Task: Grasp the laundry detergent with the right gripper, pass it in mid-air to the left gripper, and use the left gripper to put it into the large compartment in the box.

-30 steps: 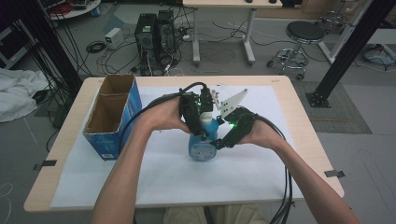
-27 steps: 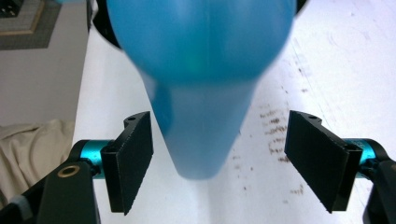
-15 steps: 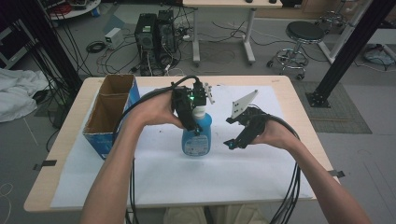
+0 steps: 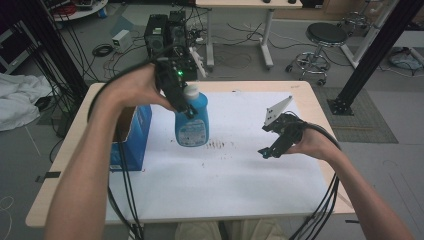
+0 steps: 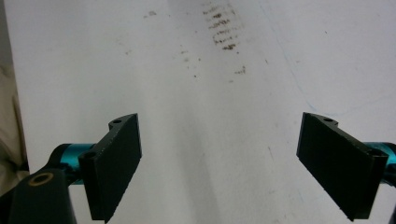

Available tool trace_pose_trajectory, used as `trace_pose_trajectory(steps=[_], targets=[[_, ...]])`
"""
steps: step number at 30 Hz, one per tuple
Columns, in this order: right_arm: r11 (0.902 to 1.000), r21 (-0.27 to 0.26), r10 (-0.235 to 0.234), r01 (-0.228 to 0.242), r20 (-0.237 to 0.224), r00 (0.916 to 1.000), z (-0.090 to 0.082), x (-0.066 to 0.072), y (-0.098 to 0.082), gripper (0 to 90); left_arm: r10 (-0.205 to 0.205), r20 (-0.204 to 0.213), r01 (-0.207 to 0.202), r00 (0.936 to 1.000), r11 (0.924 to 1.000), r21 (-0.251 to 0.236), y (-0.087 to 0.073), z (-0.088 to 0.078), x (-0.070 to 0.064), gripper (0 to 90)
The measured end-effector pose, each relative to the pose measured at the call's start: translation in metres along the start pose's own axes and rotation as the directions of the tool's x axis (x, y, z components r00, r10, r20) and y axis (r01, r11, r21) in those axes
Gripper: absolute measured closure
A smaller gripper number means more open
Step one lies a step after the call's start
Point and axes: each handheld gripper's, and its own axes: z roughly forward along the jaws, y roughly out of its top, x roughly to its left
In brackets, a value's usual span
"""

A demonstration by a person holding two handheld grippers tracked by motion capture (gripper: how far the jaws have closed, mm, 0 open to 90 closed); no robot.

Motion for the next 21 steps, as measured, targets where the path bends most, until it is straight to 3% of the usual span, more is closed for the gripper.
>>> trace_pose_trajectory(steps=[6, 10, 16, 17, 18, 21], targets=[[0.9998, 0.015, 0.011, -0.011, 0.023, 0.9997, 0.000, -0.001, -0.007, 13.2, -0.054, -0.070, 0.056, 0.9961, 0.9982, 0.022, -0.012, -0.038, 0.014, 37.5], [0.9993, 0.024, 0.026, -0.027, 0.031, 0.9992, -0.002, -0.002, -0.012, 13.2, -0.101, -0.081, 0.103, 0.9915, 0.9945, 0.017, -0.027, -0.053, 0.025, 37.5], [0.9982, 0.047, 0.034, -0.037, 0.048, 0.9983, -0.007, -0.004, -0.019, 13.3, -0.190, -0.102, 0.190, 0.9765, 0.9817, -0.007, -0.060, -0.071, 0.042, 37.5], [0.9982, 0.047, 0.034, -0.037, 0.048, 0.9983, -0.007, -0.004, -0.019, 13.3, -0.190, -0.102, 0.190, 0.9765, 0.9817, -0.007, -0.060, -0.071, 0.042, 37.5], [0.9979, 0.051, 0.036, -0.039, 0.053, 0.9979, -0.008, -0.005, -0.020, 13.3, -0.216, -0.115, 0.216, 0.9695, 0.9763, -0.011, -0.070, -0.078, 0.045, 37.5], [0.9966, 0.064, 0.047, -0.052, 0.065, 0.9967, -0.012, -0.007, -0.026, 13.3, -0.242, -0.134, 0.243, 0.9609, 0.9700, -0.012, -0.083, -0.086, 0.049, 37.5]])
